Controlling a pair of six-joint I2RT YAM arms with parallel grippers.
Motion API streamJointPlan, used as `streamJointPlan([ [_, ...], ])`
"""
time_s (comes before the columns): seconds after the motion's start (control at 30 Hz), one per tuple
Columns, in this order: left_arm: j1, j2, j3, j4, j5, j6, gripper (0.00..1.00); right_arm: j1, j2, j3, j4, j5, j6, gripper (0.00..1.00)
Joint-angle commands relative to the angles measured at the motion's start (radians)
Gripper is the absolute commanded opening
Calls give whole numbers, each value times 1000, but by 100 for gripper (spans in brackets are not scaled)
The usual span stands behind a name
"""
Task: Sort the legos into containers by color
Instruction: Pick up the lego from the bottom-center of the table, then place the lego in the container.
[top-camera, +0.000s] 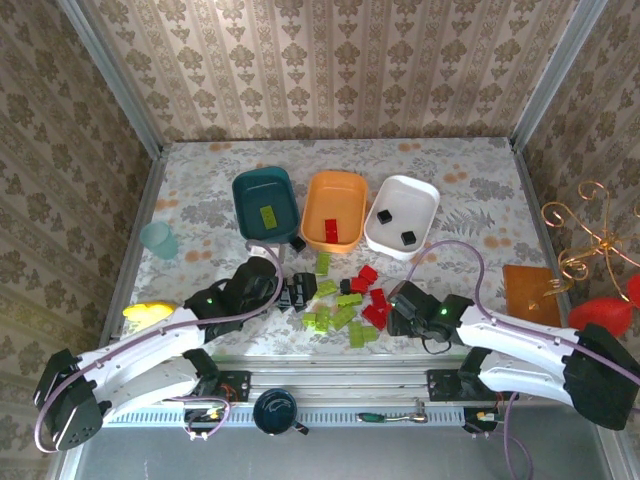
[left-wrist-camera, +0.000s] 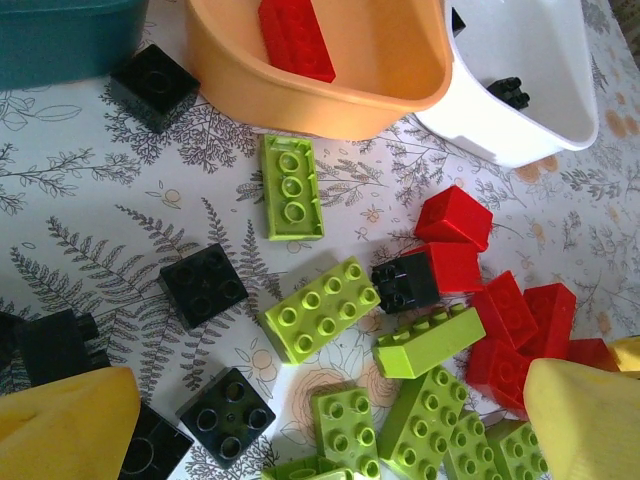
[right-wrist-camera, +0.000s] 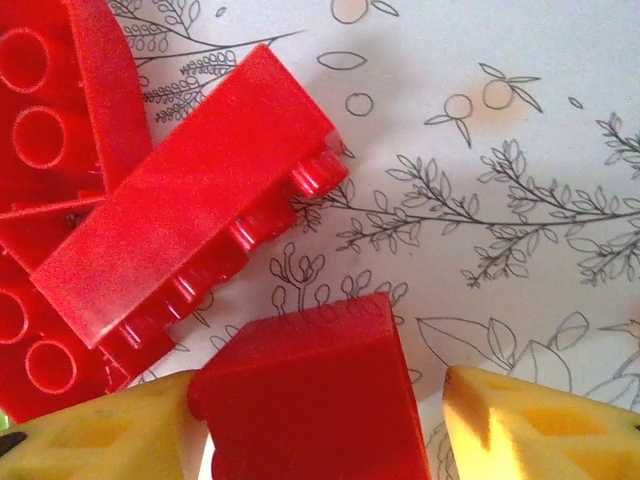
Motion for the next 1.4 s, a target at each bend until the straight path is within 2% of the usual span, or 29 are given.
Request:
streamJointPlan([
  [0.0,9,-27,-5,-21,8,-26,100,8,31,47,27,21,-29,55],
  [0.1,15,-49,-12,-27,12,-26,100,7,19,64,-13,40,-37,46],
  [0.23,37,-99,-31,-40,21,-30,100,6,-70,101,-98,80,-62,36],
  [0.33,57,-145,-47,-68,11,-38,100,5,-126,168,-116,79,-105,32],
  [0.4,65,-177,-59,-79,7,-39,100,3,-110,238,-86,67,-158,32],
  [0.5,67,-218,-70,-98,-8,-41,100,-16,28,386,4,19,-239,31],
  [0.63,65,-257,-84,-113,-7,-55,100,-69,310,609,131,-36,-312,31],
  [0.77,65,-293,-99,-142,3,-75,98,-136,618,853,148,-74,-336,32],
  [0.9,65,-323,-101,-200,-8,-86,97,-195,840,1036,104,-62,-327,32],
  [1.0,66,-348,-102,-241,-28,-90,97,-229,942,1116,102,-110,-283,37],
  [1.03,67,-353,-103,-254,-36,-90,97,-231,967,1145,95,-110,-280,42],
  [1.13,68,-361,-104,-272,-47,-88,97,-230,1000,1211,57,-103,-283,66],
  [1.17,67,-359,-104,-272,-47,-87,97,-229,993,1218,55,-98,-284,70],
  [1.27,68,-353,-103,-278,-51,-86,97,-217,926,1197,66,-77,-299,75],
  [1.37,71,-346,-101,-291,-65,-84,95,-189,809,1104,113,-41,-313,77],
])
